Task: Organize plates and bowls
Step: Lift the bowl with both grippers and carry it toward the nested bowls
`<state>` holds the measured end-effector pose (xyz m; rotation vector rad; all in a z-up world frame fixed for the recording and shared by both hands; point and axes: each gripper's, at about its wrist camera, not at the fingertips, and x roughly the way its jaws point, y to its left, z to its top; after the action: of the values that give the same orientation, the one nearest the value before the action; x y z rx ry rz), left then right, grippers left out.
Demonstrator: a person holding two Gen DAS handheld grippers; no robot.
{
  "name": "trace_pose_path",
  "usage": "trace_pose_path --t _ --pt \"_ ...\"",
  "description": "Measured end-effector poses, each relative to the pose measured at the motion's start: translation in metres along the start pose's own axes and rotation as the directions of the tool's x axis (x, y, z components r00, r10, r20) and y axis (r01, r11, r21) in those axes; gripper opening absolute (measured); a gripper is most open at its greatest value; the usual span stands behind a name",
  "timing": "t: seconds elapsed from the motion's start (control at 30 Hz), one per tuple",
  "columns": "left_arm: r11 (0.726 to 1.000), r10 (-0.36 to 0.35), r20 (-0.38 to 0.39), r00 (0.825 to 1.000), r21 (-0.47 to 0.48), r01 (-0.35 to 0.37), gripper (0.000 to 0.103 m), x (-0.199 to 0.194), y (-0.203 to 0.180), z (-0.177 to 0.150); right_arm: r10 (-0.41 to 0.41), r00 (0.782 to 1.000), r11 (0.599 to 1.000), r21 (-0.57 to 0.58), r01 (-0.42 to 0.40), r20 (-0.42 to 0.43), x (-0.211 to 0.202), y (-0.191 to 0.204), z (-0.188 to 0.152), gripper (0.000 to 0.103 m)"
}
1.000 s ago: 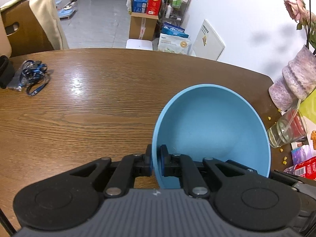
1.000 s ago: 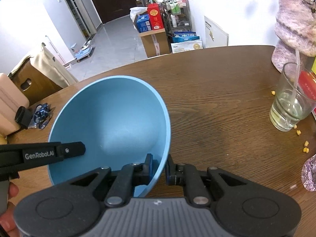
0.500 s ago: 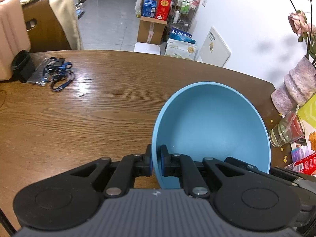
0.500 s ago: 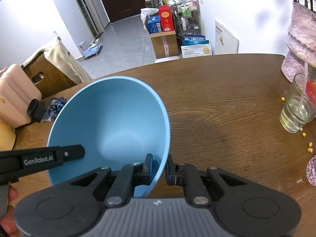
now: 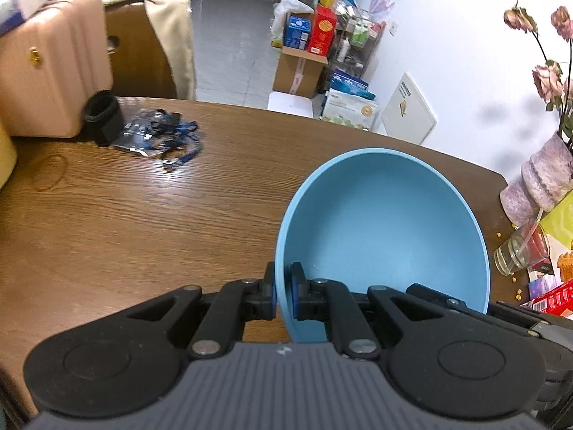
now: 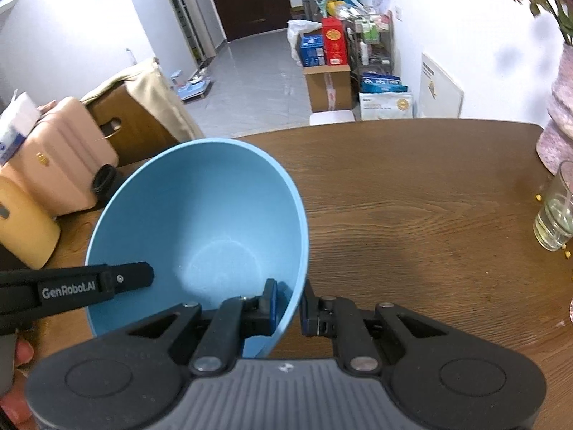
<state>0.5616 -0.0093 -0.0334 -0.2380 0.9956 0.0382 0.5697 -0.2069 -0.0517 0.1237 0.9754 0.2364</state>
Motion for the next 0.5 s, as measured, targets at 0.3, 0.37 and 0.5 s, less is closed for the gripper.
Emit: trace_pose_path --t 0.3,0.37,0.5 --pt "0.999 0.031 0.032 0.999 -0.037 -0.030 0.008 -0.041 0.041 -0.012 0.037 0.999 0.998 -0.055 -0.036 0.017 -0.020 0.050 -0.011 0.012" --pt "0.998 0.036 0.034 0.999 -0.047 -0.034 0.008 -0.048 0.050 -0.015 0.044 0.999 0.997 -0.066 -0.043 0.013 -0.023 0.061 -0.016 0.012" --pt "0.997 0.049 0.041 0.998 -0.062 -0.046 0.008 -0.061 0.067 -0.022 0.051 0.999 0.994 -0.094 -0.050 0.010 -0.030 0.081 -0.024 0.012"
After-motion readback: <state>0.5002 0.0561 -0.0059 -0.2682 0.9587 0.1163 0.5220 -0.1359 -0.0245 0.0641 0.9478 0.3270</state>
